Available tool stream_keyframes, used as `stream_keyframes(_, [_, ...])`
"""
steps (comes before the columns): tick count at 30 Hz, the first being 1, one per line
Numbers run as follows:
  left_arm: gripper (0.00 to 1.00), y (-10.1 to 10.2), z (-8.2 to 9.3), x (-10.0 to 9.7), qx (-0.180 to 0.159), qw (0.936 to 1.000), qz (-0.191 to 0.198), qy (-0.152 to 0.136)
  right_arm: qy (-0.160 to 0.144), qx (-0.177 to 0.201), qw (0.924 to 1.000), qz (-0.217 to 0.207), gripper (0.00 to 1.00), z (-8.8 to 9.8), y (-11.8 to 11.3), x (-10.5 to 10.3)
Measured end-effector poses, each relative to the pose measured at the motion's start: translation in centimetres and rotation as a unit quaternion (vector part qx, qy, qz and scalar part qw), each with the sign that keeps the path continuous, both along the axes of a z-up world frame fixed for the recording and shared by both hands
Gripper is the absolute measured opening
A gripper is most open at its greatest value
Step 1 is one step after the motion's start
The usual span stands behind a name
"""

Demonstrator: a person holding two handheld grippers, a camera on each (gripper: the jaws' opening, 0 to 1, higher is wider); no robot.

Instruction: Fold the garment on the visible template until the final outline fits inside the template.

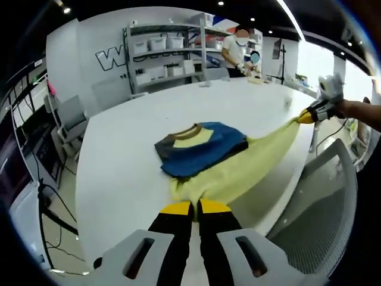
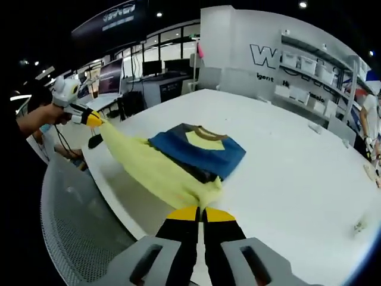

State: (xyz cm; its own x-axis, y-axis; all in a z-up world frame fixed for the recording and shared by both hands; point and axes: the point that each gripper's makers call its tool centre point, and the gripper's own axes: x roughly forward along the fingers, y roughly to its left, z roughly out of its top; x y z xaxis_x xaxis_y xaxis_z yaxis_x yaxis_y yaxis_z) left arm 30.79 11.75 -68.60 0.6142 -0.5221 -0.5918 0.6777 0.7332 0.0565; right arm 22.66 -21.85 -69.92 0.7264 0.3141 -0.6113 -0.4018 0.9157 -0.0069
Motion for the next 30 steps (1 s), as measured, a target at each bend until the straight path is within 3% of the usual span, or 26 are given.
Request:
stream_keyframes(5, [0.08, -0.6, 1.1, 2.2, -0.006, 0.9999, 0.002, -0.014, -0.02, 0.01, 0.9997, -0.01, 0.0, 1.4, -0.4, 1.5])
stream_keyframes(18, [0.09, -1.6, 1.9, 6.9, -0.02, 0.9995, 0.011, -0.022, -0.038, 0.004, 0.9992, -0.011, 0.0, 2.3, -1.3, 5.1])
stream_keyframes(30, [0.09, -3.1, 3.5, 11.0, -0.012, 0.9993, -0.002, -0.035, -0.053, -0.006, 0.9985, -0.011, 0.0, 3.3, -2.4, 8.8])
